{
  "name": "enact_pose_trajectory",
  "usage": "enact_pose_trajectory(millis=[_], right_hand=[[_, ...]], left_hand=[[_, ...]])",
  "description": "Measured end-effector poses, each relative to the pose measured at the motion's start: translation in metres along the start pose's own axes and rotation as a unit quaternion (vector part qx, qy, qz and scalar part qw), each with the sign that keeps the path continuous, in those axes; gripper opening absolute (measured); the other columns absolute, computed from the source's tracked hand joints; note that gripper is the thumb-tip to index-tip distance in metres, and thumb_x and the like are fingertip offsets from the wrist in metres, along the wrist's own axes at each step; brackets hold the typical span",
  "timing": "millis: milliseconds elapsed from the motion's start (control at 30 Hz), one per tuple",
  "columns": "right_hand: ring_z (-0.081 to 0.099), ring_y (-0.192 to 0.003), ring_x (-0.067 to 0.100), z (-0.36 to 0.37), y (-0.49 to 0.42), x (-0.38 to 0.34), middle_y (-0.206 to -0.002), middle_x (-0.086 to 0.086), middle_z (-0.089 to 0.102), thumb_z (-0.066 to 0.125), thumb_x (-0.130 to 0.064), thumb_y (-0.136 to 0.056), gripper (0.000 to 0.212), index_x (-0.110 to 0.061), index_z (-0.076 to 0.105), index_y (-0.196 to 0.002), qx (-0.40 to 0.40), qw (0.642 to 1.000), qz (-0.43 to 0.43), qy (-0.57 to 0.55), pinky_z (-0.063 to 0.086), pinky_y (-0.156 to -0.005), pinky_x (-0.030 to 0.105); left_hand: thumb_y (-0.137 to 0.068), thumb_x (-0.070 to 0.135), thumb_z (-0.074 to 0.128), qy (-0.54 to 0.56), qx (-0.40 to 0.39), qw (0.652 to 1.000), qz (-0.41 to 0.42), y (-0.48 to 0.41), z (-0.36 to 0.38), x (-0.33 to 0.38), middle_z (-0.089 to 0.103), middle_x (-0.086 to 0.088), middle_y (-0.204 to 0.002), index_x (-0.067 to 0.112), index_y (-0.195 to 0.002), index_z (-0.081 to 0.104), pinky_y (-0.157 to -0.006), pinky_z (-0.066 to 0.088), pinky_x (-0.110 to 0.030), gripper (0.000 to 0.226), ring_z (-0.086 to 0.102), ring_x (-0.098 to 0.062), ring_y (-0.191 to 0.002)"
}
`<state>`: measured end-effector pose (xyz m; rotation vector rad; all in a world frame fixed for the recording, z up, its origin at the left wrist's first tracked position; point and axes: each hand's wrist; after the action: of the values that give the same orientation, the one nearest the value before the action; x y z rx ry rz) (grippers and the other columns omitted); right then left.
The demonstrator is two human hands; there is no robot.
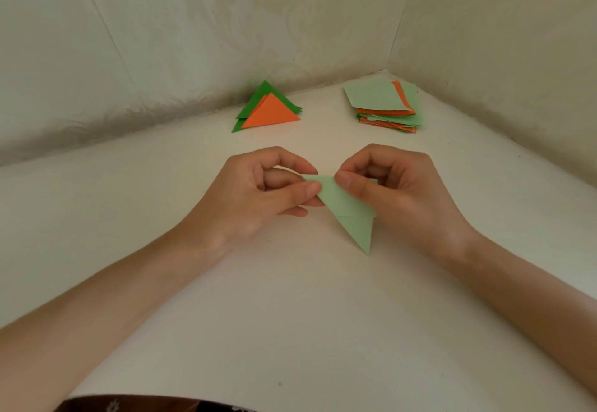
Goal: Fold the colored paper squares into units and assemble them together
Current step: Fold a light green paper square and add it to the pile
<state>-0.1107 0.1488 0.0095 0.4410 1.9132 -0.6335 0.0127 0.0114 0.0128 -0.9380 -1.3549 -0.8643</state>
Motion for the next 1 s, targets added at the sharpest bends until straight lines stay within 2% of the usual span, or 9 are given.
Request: enact_pose_trajectory(millis=[233, 400, 533, 600, 700, 767, 833, 900, 1000], right_hand=[[0.056, -0.069, 0.002, 0.000, 0.000, 0.001, -0.071, -0.013, 0.064, 0.063, -0.028, -0.076, 0.005, -0.026, 0.064, -0.072, 0.008, 1.000, -0.008, 0.009, 0.042, -0.063, 0.019], [0.055, -0.068, 0.003, 0.001, 0.001, 0.000, -0.071, -0.013, 0.064, 0.064, -0.026, -0.077, 0.004, -0.026, 0.064, -0.073, 0.009, 1.000, -0.017, 0.020, 0.043, -0.062, 0.020], [0.056, -0.066, 0.002, 0.000, 0.000, 0.001, -0.070, -0.010, 0.064, 0.070, -0.013, -0.081, 0.010, -0.019, 0.065, -0.075, -0.013, 1.000, -0.007, -0.001, 0.042, -0.060, 0.016], [0.056, -0.066, 0.002, 0.000, 0.000, 0.001, -0.070, -0.009, 0.064, 0.069, -0.009, -0.083, 0.013, -0.018, 0.065, -0.075, -0.016, 1.000, -0.006, -0.004, 0.042, -0.061, 0.016], [0.057, -0.067, 0.002, 0.002, 0.002, -0.001, -0.070, -0.009, 0.064, 0.069, -0.014, -0.081, 0.008, -0.018, 0.064, -0.075, -0.038, 0.999, -0.002, -0.003, 0.042, -0.061, 0.014], [0.057, -0.067, 0.005, 0.004, 0.003, -0.003, -0.071, -0.003, 0.064, 0.066, -0.019, -0.077, 0.004, -0.017, 0.064, -0.074, -0.058, 0.998, 0.010, -0.014, 0.043, -0.061, 0.016], [0.058, -0.067, 0.008, 0.005, 0.003, -0.004, -0.072, 0.002, 0.064, 0.068, -0.015, -0.080, 0.007, -0.015, 0.064, -0.074, -0.067, 0.997, 0.022, -0.025, 0.044, -0.061, 0.017], [0.057, -0.065, 0.009, 0.001, 0.000, -0.006, -0.069, 0.002, 0.064, 0.067, -0.006, -0.084, 0.012, -0.012, 0.064, -0.074, -0.048, 0.997, 0.044, -0.042, 0.043, -0.060, 0.018], [0.055, -0.054, 0.006, -0.007, -0.004, -0.007, -0.059, -0.006, 0.064, 0.064, -0.003, -0.085, 0.013, -0.010, 0.064, -0.073, -0.018, 0.996, 0.066, -0.053, 0.043, -0.056, 0.020]], left_hand=[[-0.073, 0.015, 0.063, -0.010, 0.005, 1.000, 0.005, 0.001, -0.001, 0.000, 0.074, -0.005, -0.078, 0.006, -0.082, 0.066, -0.059, 0.055, -0.019, 0.012, 0.072, -0.017, -0.075], [-0.073, 0.017, 0.062, 0.023, -0.013, 1.000, -0.015, 0.000, -0.004, 0.000, 0.074, -0.008, -0.081, 0.005, -0.080, 0.064, -0.061, 0.055, -0.020, 0.013, 0.072, -0.020, -0.078], [-0.075, 0.019, 0.060, 0.027, -0.015, 0.999, -0.023, -0.001, -0.002, 0.000, 0.074, -0.007, -0.080, 0.007, -0.083, 0.065, -0.060, 0.055, -0.019, 0.015, 0.072, -0.020, -0.078], [-0.075, 0.021, 0.061, 0.011, -0.011, 1.000, -0.022, 0.000, -0.001, 0.000, 0.074, -0.007, -0.079, 0.008, -0.083, 0.066, -0.060, 0.054, -0.019, 0.016, 0.072, -0.019, -0.077], [-0.077, 0.019, 0.062, -0.039, -0.019, 0.999, -0.003, 0.001, 0.000, -0.001, 0.074, -0.005, -0.076, 0.007, -0.084, 0.068, -0.058, 0.053, -0.019, 0.015, 0.071, -0.015, -0.071], [-0.079, 0.014, 0.062, -0.071, -0.028, 0.997, 0.008, 0.001, 0.000, -0.002, 0.073, -0.003, -0.074, 0.005, -0.084, 0.068, -0.057, 0.053, -0.019, 0.012, 0.070, -0.011, -0.067], [-0.082, 0.009, 0.061, -0.082, -0.028, 0.996, 0.013, 0.001, 0.000, -0.003, 0.073, -0.002, -0.072, 0.005, -0.082, 0.067, -0.056, 0.052, -0.018, 0.008, 0.069, -0.010, -0.065], [-0.084, 0.008, 0.060, -0.083, -0.016, 0.996, 0.013, 0.000, -0.001, -0.004, 0.073, -0.001, -0.071, 0.005, -0.080, 0.066, -0.055, 0.051, -0.017, 0.008, 0.070, -0.009, -0.065], [-0.078, 0.016, 0.062, -0.069, 0.013, 0.997, 0.012, -0.003, -0.006, -0.002, 0.073, -0.004, -0.071, 0.005, -0.077, 0.065, -0.055, 0.050, -0.016, 0.012, 0.071, -0.013, -0.067]])
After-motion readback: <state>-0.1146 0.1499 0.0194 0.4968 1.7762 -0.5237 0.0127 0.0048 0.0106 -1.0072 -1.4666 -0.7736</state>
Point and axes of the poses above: each hand's wrist, its own y-axis away from the middle knuckle, its own z-axis out of the palm, x = y × z
